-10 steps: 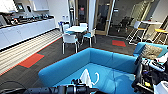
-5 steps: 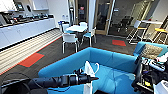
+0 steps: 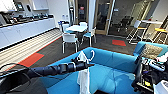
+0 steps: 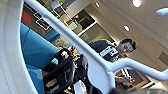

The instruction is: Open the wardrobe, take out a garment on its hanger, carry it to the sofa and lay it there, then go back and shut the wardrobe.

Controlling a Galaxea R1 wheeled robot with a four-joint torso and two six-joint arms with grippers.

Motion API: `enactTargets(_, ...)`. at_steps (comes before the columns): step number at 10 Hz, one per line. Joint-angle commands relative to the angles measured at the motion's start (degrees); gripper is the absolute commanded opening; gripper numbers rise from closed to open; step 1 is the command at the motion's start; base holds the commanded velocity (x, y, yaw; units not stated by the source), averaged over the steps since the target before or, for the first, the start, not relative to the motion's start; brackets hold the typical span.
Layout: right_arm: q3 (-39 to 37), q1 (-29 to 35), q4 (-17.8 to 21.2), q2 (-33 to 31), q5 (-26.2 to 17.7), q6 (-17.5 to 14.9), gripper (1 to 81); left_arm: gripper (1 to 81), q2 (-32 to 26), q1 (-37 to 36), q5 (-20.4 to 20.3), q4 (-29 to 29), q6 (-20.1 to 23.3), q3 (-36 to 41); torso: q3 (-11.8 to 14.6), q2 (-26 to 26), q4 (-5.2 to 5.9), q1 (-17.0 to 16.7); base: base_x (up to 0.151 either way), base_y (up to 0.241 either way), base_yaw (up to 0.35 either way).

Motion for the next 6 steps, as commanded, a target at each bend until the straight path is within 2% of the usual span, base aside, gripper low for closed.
enactTargets(1, 0.4, 1.7, 0.2, 0.5, -4.0, -0.2, 81.1, 1.0, 0.4, -11.5, -1.9, 0.7, -0.7, -0.1, 0.0, 0.0, 0.00, 0.0, 0.000, 0.000, 0.000)
enactTargets(4, 0.4, 1.8, 0.3, 0.5, -4.0, -0.2, 81.1, 1.0, 5.1, -14.5, -1.8, 0.1, -1.3, -1.2, 0.0, 0.0, 0.00, 0.0, 0.000, 0.000, 0.000)
enactTargets(6, 0.4, 1.8, 0.3, 0.5, -4.0, -0.1, 81.1, 1.0, 7.5, -16.0, -3.2, -0.1, -2.3, -1.4, 0.0, 0.0, 0.00, 0.0, 0.000, 0.000, 0.000)
